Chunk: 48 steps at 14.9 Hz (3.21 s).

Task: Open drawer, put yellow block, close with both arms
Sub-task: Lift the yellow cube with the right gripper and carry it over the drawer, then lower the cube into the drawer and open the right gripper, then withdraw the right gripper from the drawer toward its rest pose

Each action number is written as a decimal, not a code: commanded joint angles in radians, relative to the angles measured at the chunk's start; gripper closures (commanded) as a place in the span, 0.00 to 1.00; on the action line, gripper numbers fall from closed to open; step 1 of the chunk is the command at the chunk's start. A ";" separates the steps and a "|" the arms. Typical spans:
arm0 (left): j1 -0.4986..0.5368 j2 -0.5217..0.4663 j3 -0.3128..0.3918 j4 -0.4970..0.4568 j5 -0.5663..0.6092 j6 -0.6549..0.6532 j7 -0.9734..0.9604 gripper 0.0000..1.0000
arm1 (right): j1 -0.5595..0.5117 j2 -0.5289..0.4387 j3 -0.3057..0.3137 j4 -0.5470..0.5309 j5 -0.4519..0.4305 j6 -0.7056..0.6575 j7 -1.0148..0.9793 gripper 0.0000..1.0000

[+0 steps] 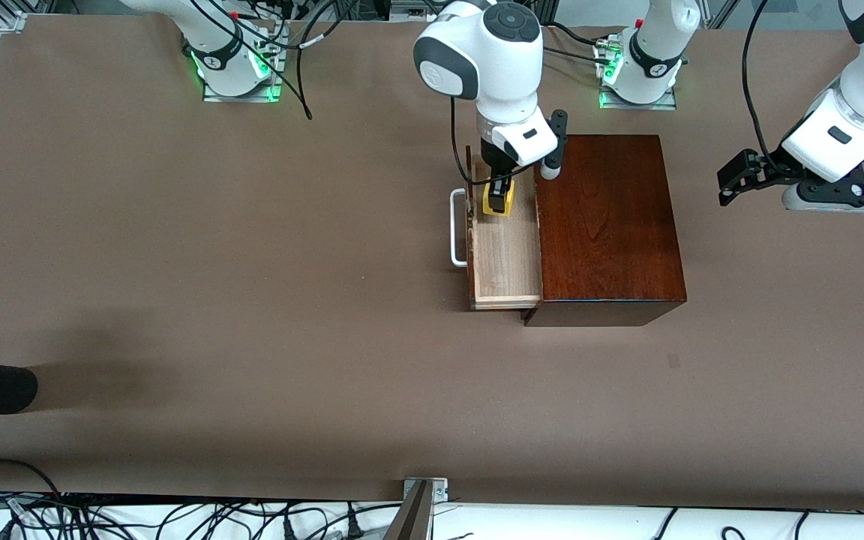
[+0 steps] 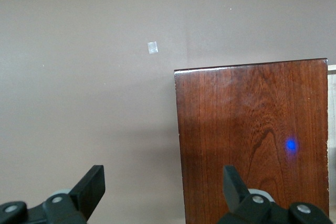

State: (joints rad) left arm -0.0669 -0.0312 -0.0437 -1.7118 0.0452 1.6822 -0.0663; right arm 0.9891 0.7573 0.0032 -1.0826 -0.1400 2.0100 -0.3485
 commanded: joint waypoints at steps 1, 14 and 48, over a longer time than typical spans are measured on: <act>-0.004 -0.004 -0.002 0.017 -0.014 -0.039 0.003 0.00 | 0.008 0.025 -0.006 0.035 -0.006 -0.014 -0.067 1.00; -0.002 -0.001 -0.041 0.038 -0.016 -0.108 -0.003 0.00 | 0.006 0.111 -0.006 0.023 -0.006 0.013 -0.118 1.00; -0.112 0.368 -0.364 0.262 -0.182 -0.205 0.493 0.00 | -0.683 -0.605 -0.187 -0.250 0.255 -0.435 -0.089 0.00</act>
State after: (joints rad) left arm -0.1342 0.1687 -0.3853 -1.6329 -0.1255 1.5036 0.3999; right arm 0.3562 0.2760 -0.2005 -1.1664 0.0817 1.5640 -0.4515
